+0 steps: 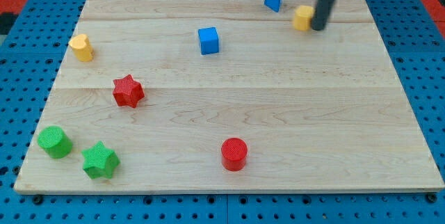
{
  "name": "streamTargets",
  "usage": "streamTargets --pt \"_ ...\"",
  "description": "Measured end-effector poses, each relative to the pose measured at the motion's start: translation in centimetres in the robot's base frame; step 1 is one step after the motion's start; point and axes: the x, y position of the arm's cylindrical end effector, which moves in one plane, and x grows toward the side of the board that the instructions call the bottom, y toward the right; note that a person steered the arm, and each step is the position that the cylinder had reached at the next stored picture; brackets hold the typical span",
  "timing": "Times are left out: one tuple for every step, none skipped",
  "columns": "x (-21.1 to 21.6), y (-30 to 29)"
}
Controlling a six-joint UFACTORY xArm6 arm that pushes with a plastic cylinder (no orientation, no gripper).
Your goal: Push the yellow hexagon into the yellow heart
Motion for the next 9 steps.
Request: streamTargets --pt "-1.4 -5.1" --pt "-0.9 -0.7" --pt "-4.8 -0.7" --pt "-6.2 -8.1" --pt "-3.6 -20.5" --pt "-1.1 -31.4" --pt "0.7 -36.7" --pt "-1.2 -31.0" --pt "-0.1 -25.6"
